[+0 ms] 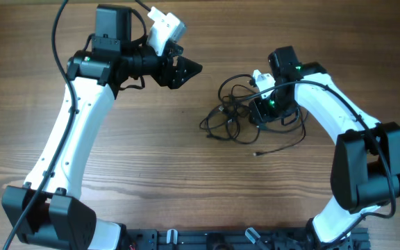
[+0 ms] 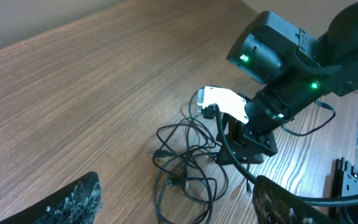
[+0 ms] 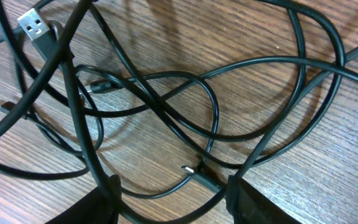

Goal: Untangle cables

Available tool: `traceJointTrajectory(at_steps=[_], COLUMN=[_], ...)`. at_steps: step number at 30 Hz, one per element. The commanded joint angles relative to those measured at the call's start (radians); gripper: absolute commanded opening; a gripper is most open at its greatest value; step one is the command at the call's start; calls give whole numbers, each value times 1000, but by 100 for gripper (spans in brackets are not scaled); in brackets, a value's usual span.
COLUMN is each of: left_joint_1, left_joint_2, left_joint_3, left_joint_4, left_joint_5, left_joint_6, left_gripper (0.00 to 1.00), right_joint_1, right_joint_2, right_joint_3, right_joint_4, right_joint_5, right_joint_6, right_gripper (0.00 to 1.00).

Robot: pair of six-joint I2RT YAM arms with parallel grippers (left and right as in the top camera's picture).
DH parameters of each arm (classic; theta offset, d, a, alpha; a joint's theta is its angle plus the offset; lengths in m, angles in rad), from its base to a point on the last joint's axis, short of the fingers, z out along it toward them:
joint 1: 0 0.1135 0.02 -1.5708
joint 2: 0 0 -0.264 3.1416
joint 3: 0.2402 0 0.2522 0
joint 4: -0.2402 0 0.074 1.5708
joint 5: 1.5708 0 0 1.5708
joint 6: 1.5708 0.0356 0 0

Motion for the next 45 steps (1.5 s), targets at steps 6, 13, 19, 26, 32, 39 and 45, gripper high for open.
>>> traceJointTrajectory(at_steps=[6,13,19,26,32,39,45], left_joint_1=[23,23,23,22,-24,-145,-181], left_joint_2=[-11,-11,-11,-11,-10,5,42], left_joint_3=[1,1,1,0,0,0,0], left_joint_4=[-45,-80,-146,-229,-281,-218,-204], left_joint_5=[-6,-6,-10,-9,-8,-9,-9], left_joint_6=[-1,-1,7,7,7,11,10], left_gripper=[80,80,80,80,85,93,93], right_joint_1=[5,5,3,1,-1,-1,-1], right_joint_2=[49,64,-59,-193,-214,-215,-216], right_joint_3=[-8,29,275,679,910,940,969], right_joint_4=[69,80,-110,-372,-378,-259,-198], right_joint_5=[-18,-18,82,336,332,167,92], right_joint_6=[12,72,198,301,330,391,428], right_gripper=[48,4,4,4,4,4,4])
